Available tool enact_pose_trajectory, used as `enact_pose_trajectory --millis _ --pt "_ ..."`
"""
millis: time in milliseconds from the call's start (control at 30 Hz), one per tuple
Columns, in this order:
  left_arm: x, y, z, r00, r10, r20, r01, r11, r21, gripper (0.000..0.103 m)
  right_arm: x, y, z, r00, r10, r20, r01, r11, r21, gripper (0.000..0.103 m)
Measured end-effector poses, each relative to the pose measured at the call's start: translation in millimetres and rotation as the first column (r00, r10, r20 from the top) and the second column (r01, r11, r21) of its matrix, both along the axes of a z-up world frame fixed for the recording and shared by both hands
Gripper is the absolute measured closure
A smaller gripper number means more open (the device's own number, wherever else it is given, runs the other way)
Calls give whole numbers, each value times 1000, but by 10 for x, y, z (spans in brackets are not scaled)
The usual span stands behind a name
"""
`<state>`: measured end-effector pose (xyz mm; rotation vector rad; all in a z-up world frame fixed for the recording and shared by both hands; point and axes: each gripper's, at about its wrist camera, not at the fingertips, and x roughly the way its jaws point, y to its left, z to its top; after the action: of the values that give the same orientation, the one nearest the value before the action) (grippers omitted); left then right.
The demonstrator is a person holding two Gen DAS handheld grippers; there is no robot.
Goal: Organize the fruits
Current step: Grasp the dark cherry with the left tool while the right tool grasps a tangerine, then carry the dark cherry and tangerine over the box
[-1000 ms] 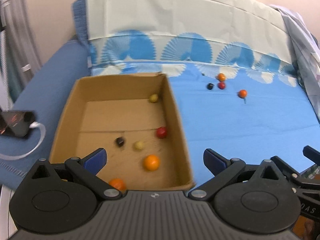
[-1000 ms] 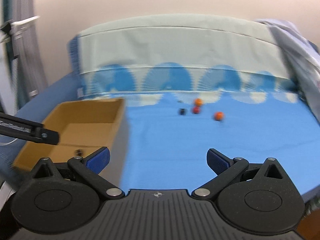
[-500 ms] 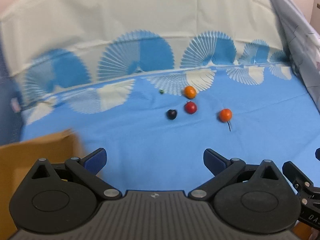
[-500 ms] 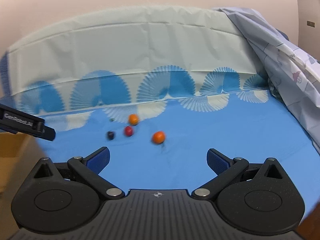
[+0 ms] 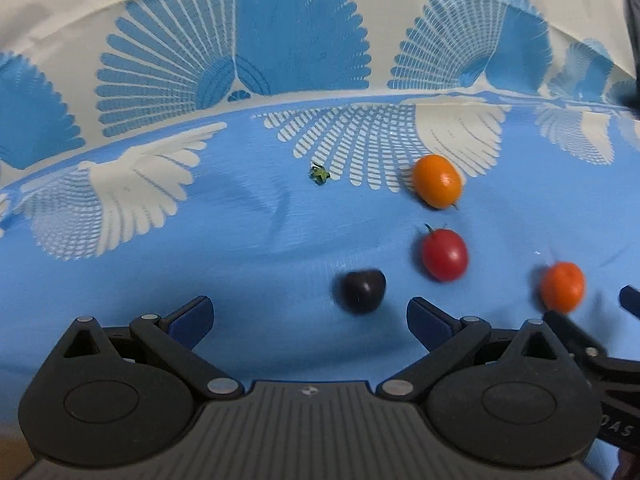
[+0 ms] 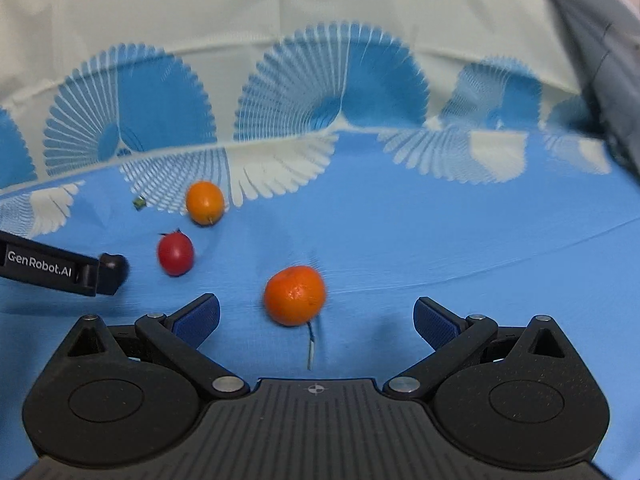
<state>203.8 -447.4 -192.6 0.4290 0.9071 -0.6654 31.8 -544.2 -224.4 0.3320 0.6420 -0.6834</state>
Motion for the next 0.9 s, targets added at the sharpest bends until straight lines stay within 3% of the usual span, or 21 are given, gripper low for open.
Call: enact_pose_trajectory --millis 100,200,233,267,300,333,367,600,900 --pt "81 -93 -128 1000 -2 -23 3 1000 29 0 94 -92 -149 999 -25 -21 26 999 28 1" --pt "72 -106 -131 1000 -2 -20 2 1000 11 2 122 -36 -198 1000 -8 -26 7 999 -36 2" --pt "63 -106 -115 1000 -3 -23 3 1000 3 16 116 -12 -191 1000 4 -16 -5 999 -42 5" --pt "29 -102 -81 1000 -13 -19 13 1000 -13 41 103 23 -171 1000 20 -1 -20 998 -53 20" --pt "-8 -102 -37 999 -31 -14 30 999 -28 55 103 70 -148 999 42 3 -41 997 -71 44" --pt "-31 -104 -3 998 -52 -28 51 998 -38 75 96 125 -122 998 64 -1 -64 994 -86 55" --pt "-48 -97 20 997 -61 -44 58 997 -47 76 112 176 -107 997 77 -14 -78 992 -104 65" --pt "-228 63 223 997 -66 -44 62 994 -88 76 -6 243 143 997 71 26 -68 994 -89 65" --pt "-850 816 1036 997 -78 -26 71 976 -207 76 -648 750 857 985 95 144 -84 993 -81 65"
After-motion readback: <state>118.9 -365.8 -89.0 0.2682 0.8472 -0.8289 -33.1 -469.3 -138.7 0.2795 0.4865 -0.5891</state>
